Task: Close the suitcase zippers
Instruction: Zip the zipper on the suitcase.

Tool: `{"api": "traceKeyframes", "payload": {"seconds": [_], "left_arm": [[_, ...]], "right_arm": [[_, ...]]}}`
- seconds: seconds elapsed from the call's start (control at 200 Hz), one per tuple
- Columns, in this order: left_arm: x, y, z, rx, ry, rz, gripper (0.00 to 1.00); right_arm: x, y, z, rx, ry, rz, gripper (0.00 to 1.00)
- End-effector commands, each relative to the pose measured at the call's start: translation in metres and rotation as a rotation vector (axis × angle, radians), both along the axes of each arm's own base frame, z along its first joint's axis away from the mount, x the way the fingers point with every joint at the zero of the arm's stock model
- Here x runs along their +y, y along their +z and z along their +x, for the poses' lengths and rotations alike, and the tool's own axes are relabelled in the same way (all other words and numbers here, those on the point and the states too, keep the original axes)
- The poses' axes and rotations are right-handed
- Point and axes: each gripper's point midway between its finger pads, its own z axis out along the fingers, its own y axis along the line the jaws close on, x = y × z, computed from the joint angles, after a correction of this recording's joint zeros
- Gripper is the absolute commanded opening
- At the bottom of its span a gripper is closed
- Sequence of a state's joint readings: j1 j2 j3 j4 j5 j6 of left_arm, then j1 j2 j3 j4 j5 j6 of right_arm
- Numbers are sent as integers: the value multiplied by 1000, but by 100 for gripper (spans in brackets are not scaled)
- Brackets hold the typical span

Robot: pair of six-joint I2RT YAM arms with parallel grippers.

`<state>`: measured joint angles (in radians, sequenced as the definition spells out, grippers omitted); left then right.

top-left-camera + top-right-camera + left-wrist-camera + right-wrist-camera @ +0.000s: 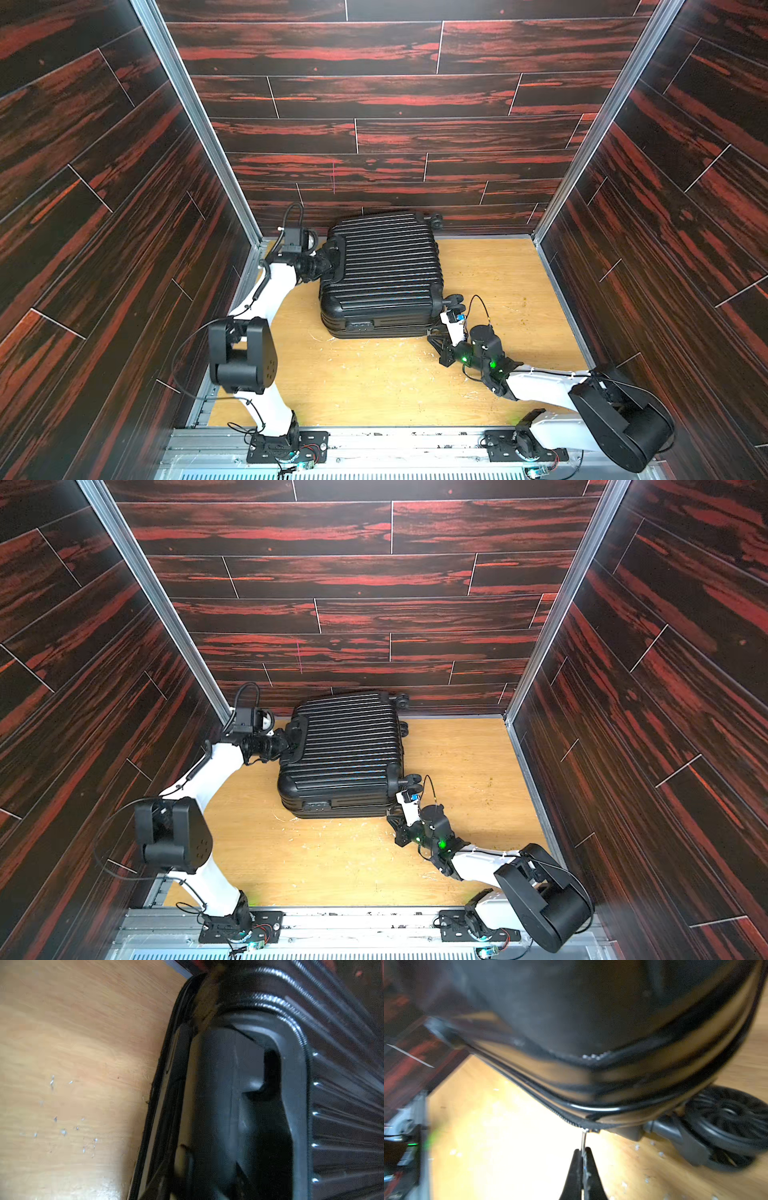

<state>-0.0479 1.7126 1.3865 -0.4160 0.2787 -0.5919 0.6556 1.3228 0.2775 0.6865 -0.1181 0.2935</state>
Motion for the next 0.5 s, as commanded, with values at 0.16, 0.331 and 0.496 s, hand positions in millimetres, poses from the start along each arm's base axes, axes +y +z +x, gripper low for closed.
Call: {"api": "traceKeyframes", "payload": {"seconds": [0.16,0.331,0.496], "left_arm": [[7,38,-27,-63,253,-154,22],[13,45,-38,-104,327,-171,21],[19,62,-45,-134,347,-138,21]], "right_arm": [[28,21,-17,-117,119,-80,0],[44,29,-32,-154,209,-61,0],[49,35,-39,-168,244,-62,0]]}}
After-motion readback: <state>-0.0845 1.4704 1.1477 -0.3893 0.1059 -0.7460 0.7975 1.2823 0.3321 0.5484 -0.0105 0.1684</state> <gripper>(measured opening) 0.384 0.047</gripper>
